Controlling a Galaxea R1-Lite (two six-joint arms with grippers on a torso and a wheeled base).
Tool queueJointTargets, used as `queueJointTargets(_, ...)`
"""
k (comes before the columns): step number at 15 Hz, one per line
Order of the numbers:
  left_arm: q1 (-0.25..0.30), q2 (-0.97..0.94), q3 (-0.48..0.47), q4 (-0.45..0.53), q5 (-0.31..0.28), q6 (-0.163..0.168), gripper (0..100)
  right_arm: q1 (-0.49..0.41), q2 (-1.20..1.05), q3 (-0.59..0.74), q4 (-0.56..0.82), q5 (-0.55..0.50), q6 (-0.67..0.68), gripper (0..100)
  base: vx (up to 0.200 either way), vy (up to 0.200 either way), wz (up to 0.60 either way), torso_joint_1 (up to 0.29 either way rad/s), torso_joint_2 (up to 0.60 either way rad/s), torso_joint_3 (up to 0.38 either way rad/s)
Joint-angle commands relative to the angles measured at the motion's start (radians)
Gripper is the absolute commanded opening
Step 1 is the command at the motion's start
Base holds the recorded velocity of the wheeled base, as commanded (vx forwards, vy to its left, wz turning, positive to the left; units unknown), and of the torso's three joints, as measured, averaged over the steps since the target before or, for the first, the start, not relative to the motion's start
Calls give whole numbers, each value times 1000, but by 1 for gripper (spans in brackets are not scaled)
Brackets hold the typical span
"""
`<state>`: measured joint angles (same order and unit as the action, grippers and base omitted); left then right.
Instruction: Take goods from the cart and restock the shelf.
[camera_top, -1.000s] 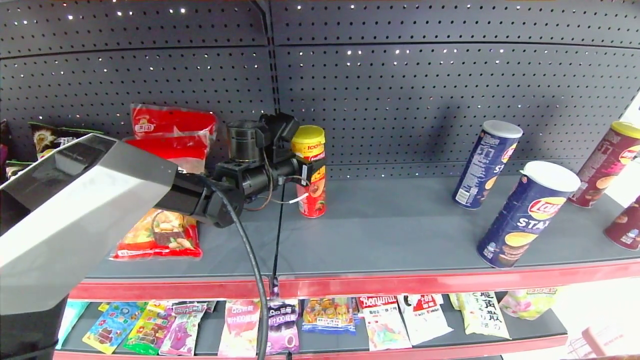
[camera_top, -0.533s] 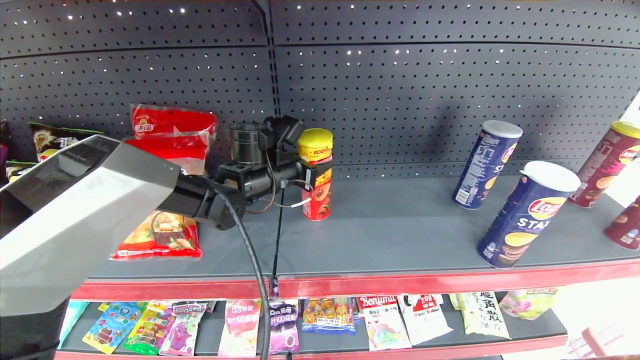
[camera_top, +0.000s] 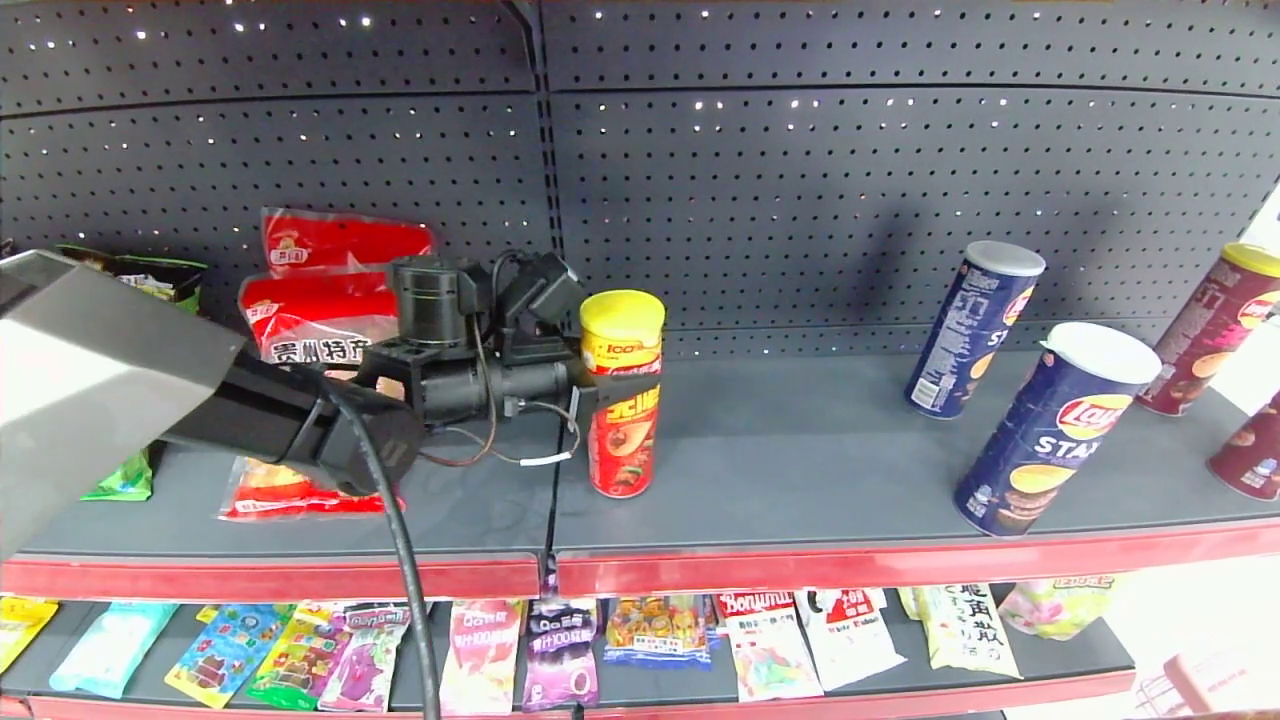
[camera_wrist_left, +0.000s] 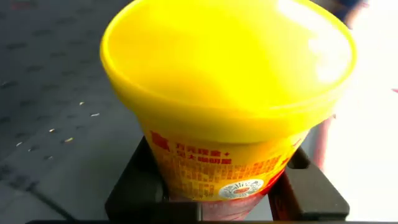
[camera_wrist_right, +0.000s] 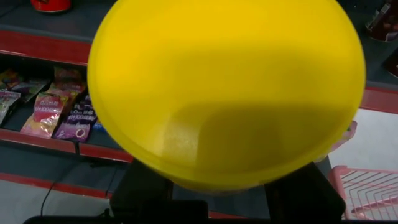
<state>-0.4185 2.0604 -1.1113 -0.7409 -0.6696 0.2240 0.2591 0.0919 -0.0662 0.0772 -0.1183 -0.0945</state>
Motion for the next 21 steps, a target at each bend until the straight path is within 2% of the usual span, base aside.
queueJointTargets(1,17,-66,70,0,-41,31,0,2,2,0,1,0,1,0,0,0,0,0,0,0)
queueJointTargets(2,17,-75,94,-8,-56,47,0,0,0,0,-1,0,-1,0,0,0,0,0,0,0)
queueJointTargets(4,12,-72,108,-72,-97,46,0,0,0,0,-1,0,-1,0,0,0,0,0,0,0)
queueJointTargets(10,-2,-57,134,-98,-99,38,0,0,-1,0,-1,-1,-1,0,0,0,0,0,0,0)
queueJointTargets(12,-8,-52,172,-112,-100,11,0,2,-1,0,-1,-1,-1,0,0,0,0,0,0,0)
queueJointTargets(14,-9,-26,179,-176,-100,-3,0,0,-1,0,1,-1,-1,0,0,0,0,0,0,0)
queueJointTargets(15,-11,-20,180,-198,-100,-26,0,0,-1,0,-1,-1,-1,0,0,0,0,0,0,0)
queueJointTargets(16,-16,-2,180,-238,-100,-63,0,2,-1,0,-1,-1,-1,0,0,0,0,0,0,0)
queueJointTargets(18,-16,23,182,-293,-102,-69,0,2,-1,0,-1,-1,-1,0,0,0,0,0,0,0)
queueJointTargets(21,-19,20,197,-301,-104,-69,0,0,-1,-1,-1,-7,-1,0,0,0,0,0,0,0)
